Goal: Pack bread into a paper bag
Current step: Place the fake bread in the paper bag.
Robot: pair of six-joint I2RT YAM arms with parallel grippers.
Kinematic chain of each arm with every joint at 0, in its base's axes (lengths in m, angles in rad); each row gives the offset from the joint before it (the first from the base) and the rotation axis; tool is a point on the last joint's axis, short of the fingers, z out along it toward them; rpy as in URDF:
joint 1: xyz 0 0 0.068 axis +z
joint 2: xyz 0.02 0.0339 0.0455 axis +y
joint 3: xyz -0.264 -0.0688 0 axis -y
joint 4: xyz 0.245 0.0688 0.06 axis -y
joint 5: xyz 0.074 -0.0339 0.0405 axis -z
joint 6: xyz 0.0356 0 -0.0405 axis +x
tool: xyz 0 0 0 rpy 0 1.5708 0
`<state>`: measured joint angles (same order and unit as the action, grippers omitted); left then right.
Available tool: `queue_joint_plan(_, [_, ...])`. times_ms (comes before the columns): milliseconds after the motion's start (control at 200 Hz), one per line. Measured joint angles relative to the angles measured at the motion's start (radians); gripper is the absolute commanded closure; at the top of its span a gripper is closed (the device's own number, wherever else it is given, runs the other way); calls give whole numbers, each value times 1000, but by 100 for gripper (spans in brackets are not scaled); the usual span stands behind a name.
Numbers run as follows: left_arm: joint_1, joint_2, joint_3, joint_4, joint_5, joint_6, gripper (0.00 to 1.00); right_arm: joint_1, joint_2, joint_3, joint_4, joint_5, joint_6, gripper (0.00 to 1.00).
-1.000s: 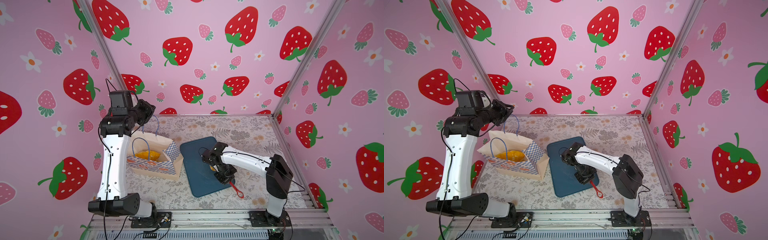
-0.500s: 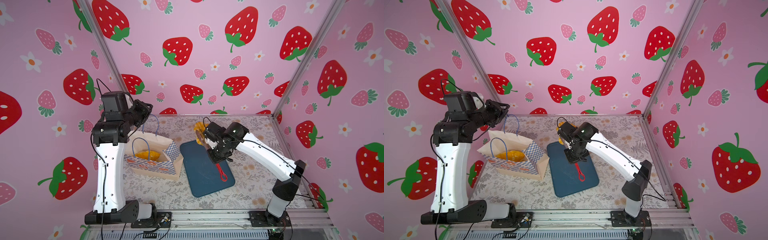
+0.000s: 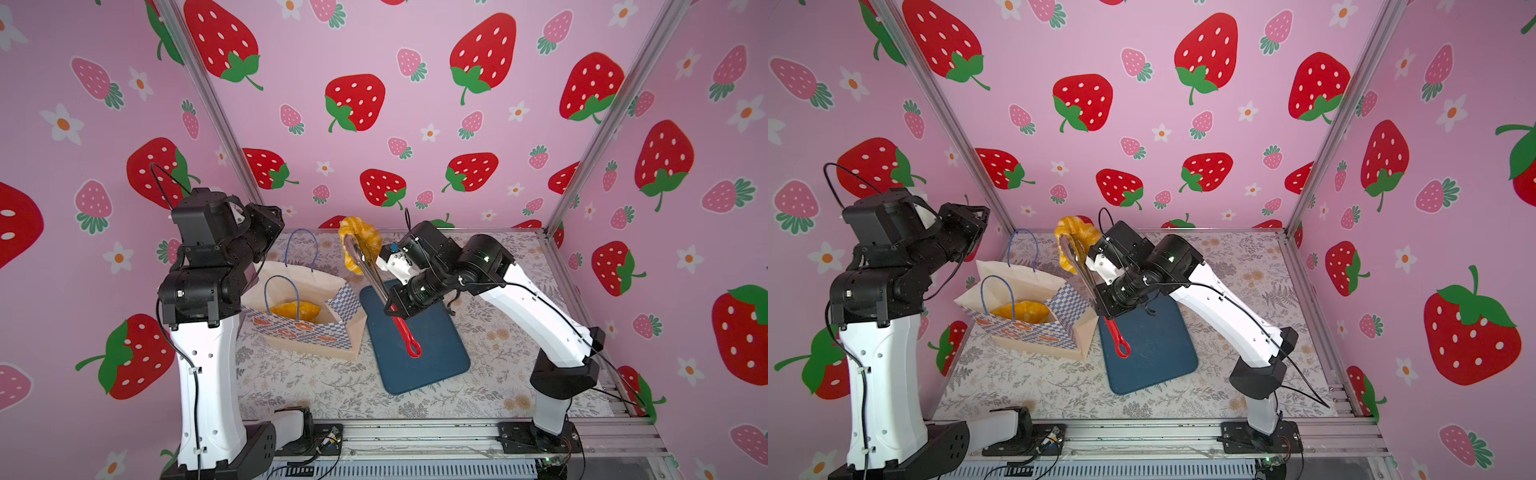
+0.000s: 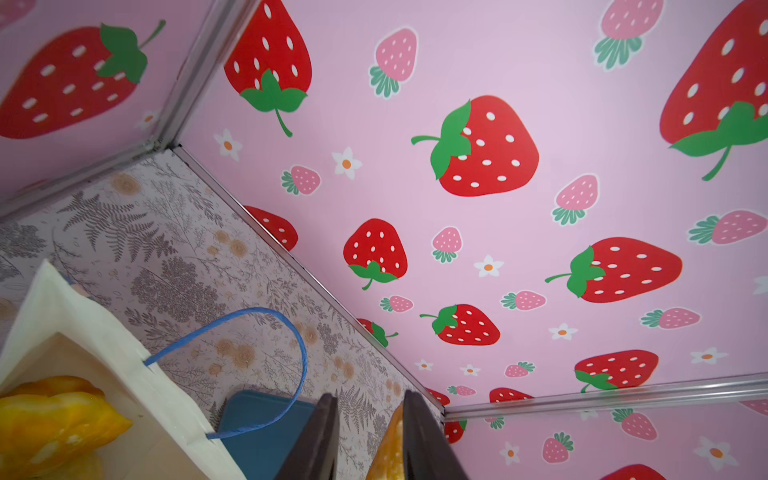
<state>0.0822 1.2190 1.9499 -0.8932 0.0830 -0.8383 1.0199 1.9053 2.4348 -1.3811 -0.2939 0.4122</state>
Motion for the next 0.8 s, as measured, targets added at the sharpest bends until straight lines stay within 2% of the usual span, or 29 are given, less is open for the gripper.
queue_joint_plan(195, [1,-112,2,24,-135,38,65,50,55,78,-4,-35,-32,100])
queue_joint_plan(410, [1,-175,42,28,-204,68,68,81,68,114,-4,-100,-56,100])
queue_joint_plan(495, [1,-183,43,20,-215,74,57,85,97,158,-2,-133,-65,100])
queue_joint_plan(585, [1,-185,42,5,-219,76,54,85,133,195,6,-164,-70,100])
queue_joint_plan(710, [1,-185,42,-9,-223,82,41,86,180,208,26,-201,-76,100])
queue_joint_plan(800, [1,-188,42,-17,-224,90,36,85,209,208,31,-217,-78,100])
